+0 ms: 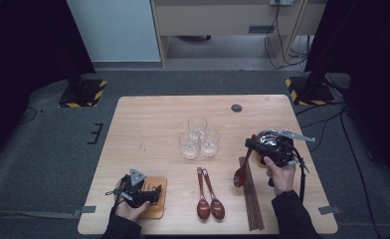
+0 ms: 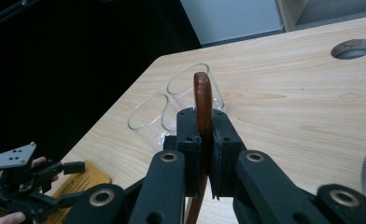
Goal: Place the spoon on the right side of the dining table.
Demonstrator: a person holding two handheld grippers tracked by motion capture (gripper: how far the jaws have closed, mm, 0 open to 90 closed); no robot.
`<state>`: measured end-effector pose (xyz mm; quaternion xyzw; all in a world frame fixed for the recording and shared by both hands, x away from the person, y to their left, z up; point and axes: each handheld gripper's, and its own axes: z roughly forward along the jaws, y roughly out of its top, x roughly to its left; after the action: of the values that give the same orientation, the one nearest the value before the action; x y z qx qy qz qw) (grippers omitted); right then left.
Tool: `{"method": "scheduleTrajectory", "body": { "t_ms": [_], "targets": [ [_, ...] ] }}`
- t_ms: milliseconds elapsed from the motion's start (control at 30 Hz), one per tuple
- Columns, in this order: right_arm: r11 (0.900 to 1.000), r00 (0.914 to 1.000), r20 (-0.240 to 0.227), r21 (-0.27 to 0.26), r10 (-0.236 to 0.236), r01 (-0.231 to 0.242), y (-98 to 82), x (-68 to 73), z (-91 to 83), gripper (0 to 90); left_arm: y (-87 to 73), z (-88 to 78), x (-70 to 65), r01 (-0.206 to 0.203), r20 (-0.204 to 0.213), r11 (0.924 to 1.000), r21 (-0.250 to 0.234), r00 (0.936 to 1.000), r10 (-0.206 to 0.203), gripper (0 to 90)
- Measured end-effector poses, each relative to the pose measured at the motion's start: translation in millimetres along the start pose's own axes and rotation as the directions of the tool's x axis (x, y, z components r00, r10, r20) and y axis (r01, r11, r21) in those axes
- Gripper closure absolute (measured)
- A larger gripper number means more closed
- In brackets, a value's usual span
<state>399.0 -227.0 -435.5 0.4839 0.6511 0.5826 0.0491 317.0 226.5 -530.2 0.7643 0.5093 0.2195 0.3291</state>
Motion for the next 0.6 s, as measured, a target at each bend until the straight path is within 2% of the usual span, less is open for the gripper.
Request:
{"method": "scheduleTrajectory", "body": {
  "t_ms": [100, 600],
  "targets": [
    [1.000, 1.0000, 0.006, -0.016, 0.003, -0.003, 2.9, -1.6, -2.4, 84.7, -1.0, 2.0, 1.4, -0.026, 0.001, 0.9993, -0.028, 0.9996, 0.026, 1.4],
    [0.997, 0.9995, 0.031, -0.074, 0.004, -0.002, 17.1, -4.3, -7.8, 84.7, -1.9, 1.9, 1.2, -0.023, 0.000, 0.9991, -0.035, 0.9997, 0.023, 1.2]
  ]
}}
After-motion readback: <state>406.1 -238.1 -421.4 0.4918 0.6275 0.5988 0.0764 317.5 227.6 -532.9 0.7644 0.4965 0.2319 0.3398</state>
